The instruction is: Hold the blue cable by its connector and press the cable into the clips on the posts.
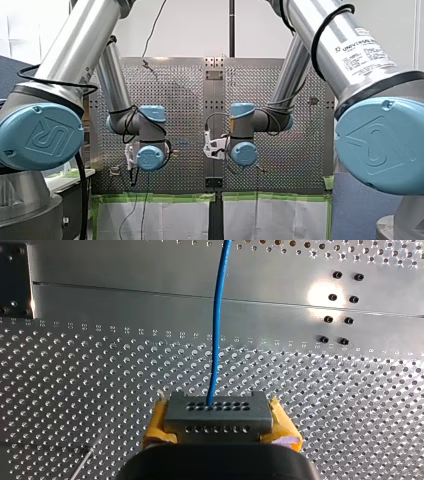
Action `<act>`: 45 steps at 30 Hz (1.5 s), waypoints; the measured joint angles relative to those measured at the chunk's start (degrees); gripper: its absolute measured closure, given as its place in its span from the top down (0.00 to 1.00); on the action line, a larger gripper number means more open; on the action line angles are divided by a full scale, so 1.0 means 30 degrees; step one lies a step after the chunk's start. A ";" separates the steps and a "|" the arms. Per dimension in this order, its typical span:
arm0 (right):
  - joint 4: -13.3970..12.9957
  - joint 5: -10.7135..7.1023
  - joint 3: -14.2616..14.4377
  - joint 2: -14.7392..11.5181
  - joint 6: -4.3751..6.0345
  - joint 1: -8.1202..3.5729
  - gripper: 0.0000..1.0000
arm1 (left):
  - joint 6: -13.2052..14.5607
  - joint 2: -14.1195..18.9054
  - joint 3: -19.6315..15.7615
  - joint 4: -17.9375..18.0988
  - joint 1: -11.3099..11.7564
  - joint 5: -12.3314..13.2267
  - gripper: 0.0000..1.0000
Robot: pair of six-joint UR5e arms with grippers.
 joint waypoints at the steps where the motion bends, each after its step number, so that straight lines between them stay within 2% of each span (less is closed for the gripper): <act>1: 0.0000 0.0001 0.0001 0.0000 -0.0001 -0.0001 0.00 | 0.0000 0.0001 -0.0001 0.0000 0.0000 0.0000 0.00; 34: 0.0001 0.0003 0.0016 0.0001 -0.0001 -0.0001 0.00 | 0.0006 -0.0021 0.0008 -0.0004 0.0006 -0.0002 0.00; 45: -0.0001 0.0029 0.0029 0.0000 0.0000 -0.0001 0.00 | 0.0087 -0.1204 -0.0257 -0.0430 0.0199 0.0144 0.00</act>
